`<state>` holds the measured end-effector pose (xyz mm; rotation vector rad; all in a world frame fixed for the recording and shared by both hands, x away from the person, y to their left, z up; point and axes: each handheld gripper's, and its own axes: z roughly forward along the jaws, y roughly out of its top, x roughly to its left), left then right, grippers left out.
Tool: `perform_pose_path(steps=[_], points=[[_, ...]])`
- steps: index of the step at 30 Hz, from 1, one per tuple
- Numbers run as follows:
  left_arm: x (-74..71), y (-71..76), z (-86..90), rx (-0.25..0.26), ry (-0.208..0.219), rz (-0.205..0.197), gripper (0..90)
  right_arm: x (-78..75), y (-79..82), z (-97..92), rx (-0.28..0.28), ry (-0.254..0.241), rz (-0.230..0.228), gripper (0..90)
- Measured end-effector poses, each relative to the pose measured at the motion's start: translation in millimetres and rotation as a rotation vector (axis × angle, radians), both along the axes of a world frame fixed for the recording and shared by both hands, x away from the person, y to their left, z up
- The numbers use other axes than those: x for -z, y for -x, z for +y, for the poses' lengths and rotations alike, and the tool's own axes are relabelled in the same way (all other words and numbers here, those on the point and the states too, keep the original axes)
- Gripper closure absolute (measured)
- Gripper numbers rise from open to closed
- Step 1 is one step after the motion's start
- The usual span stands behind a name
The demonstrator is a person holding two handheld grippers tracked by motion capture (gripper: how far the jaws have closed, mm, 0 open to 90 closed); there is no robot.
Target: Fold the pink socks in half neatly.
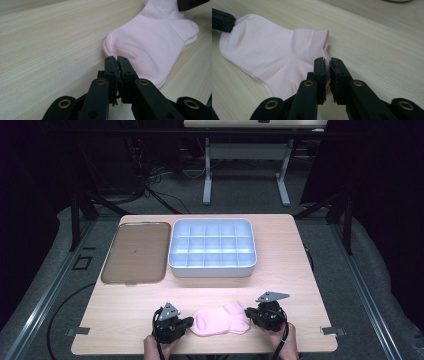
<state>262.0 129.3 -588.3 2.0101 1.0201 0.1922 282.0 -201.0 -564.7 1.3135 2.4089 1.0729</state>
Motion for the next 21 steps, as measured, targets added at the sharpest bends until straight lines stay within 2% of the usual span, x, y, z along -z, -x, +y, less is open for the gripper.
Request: perform_pose_path(steps=[8,10,11,14,19,21], points=[[-0.2,-5.3,-6.8,0.009,0.006,-0.006,86.1,-18.2,5.6,-5.9,0.006,-0.015,-0.032,83.5],[-1.8,-5.6,-5.1,0.003,0.02,-0.006,82.1,-22.3,6.7,-6.4,0.006,-0.013,-0.042,83.5],[-3.5,-5.1,-2.8,-0.002,0.044,-0.008,80.0,-23.7,7.3,-6.3,0.008,-0.013,-0.04,83.5],[-9.0,-3.5,3.0,-0.009,0.063,-0.015,77.5,-26.1,7.8,-7.4,0.008,-0.008,-0.038,83.4],[-6.5,-2.9,3.8,-0.002,0.037,0.008,75.7,-28.9,9.1,-6.0,0.004,0.0,-0.038,83.0],[-4.2,-3.3,2.4,0.002,0.047,0.016,74.2,-29.5,9.5,-4.9,-0.001,0.004,-0.038,82.9]])
